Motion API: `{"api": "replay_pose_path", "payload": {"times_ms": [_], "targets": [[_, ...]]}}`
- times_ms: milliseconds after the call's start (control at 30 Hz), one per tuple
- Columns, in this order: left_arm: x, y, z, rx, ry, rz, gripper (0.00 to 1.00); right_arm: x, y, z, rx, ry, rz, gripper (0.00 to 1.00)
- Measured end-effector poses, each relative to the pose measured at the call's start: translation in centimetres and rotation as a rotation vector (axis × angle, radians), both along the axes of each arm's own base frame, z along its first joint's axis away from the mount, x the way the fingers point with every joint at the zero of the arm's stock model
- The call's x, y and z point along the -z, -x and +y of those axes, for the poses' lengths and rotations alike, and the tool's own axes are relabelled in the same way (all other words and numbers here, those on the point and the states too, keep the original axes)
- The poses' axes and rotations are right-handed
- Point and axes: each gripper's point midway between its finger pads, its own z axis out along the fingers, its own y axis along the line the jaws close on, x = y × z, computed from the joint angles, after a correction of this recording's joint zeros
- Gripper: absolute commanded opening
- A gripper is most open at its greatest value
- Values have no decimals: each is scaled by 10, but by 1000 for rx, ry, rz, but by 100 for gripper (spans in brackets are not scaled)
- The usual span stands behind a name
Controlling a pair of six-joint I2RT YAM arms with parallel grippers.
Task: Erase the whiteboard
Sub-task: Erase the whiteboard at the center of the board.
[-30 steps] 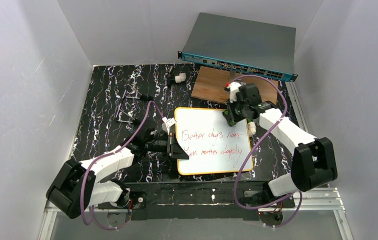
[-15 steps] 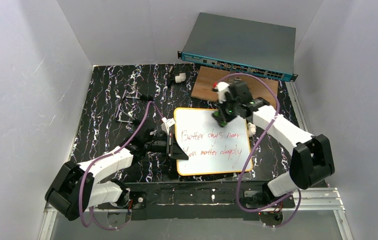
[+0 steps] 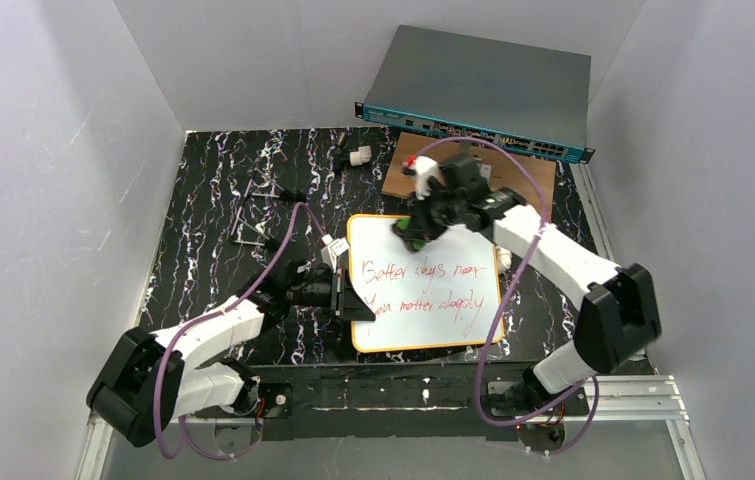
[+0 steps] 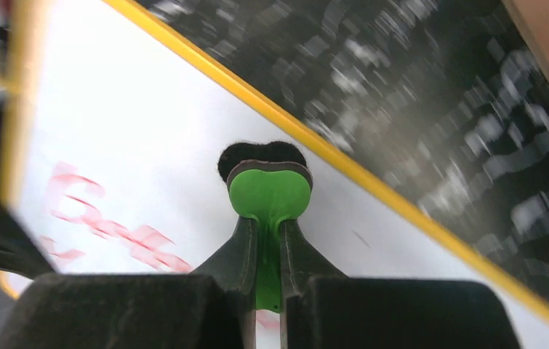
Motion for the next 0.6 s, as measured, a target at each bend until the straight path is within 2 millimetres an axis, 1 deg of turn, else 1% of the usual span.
{"api": "replay_pose_path", "payload": {"times_ms": [67,133,200,267,300,367,500,533,567,600], "targets": [[-1,0,0,0,3,-3,0,16,-6,-39,86,30,14,1],[-1,0,0,0,5,-6,0,32,-12,-84,188,66,23,1],[-2,0,-1,2,8,-10,0,45,-17,-122,278,103,26,1],[-4,1,-1,3,11,-16,0,58,-19,-155,350,147,29,1],[-5,1,0,2,12,-17,0,63,-18,-165,370,165,27,1],[-6,2,0,2,11,-17,0,67,-17,-175,380,188,21,1],[-8,3,1,0,12,-20,0,65,-16,-170,356,198,7,1],[-8,3,1,0,12,-20,0,64,-16,-166,349,208,7,1],[-8,3,1,-1,12,-18,0,61,-16,-159,330,214,4,1],[-8,3,1,-4,11,-14,0,57,-16,-147,300,218,-2,1]]}}
